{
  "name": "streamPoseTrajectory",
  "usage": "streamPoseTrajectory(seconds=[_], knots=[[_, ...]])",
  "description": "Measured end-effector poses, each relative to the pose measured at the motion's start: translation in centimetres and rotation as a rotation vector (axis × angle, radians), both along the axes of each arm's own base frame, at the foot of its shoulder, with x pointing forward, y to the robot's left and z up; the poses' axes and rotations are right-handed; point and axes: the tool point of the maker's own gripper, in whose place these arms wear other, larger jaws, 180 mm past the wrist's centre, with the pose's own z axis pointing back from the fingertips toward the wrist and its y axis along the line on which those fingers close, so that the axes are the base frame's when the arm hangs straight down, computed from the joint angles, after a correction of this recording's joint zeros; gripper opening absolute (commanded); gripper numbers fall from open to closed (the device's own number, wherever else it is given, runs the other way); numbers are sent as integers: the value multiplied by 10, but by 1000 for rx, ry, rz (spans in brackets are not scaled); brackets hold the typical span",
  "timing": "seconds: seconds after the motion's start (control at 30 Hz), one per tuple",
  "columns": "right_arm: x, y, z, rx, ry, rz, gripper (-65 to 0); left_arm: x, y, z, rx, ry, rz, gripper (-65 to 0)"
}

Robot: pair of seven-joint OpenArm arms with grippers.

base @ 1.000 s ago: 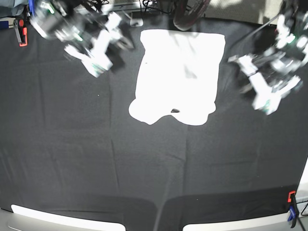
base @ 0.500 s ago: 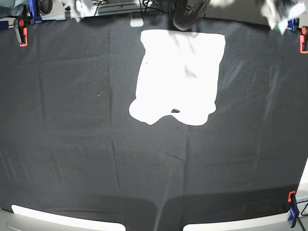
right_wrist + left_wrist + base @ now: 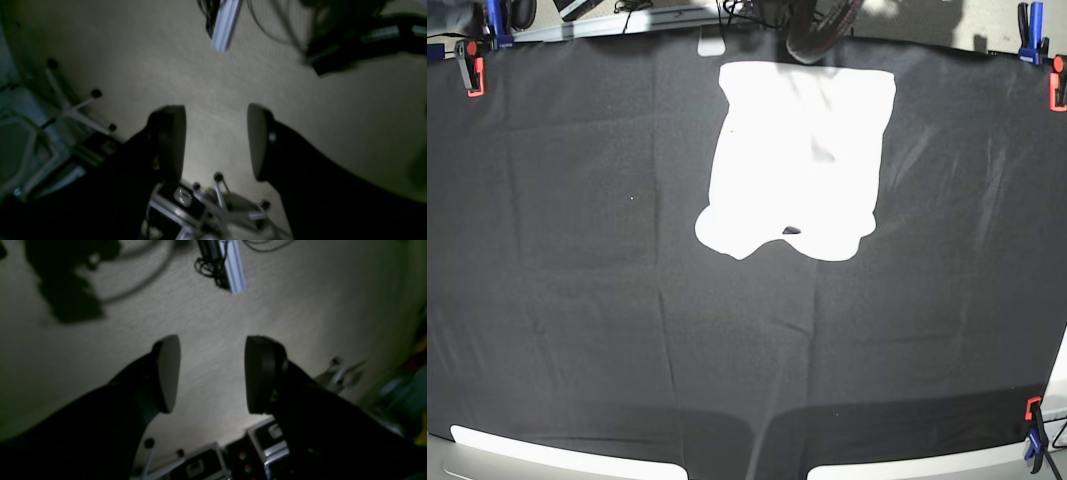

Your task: Layout the t-shirt on the table in an organized manner, then fold the t-shirt properly

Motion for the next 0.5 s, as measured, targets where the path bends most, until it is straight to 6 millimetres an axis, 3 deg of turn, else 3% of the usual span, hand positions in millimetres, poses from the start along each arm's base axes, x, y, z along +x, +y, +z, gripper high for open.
streamPoseTrajectory(seconds=[0.13, 0.3, 0.4, 0.5], knots=[[17, -11, -35, -7, -48, -99, -360, 3, 2, -31, 26, 18, 38, -362], [50, -36, -66, -128, -90, -169, -359, -7, -19, -56, 85, 98, 30, -362], [66, -52, -74, -194, -104, -168, -359, -5, -32, -63, 96, 70, 5, -362], [75, -53, -75, -200, -117, -174, -359, 0, -34, -68, 145, 27, -11, -362]])
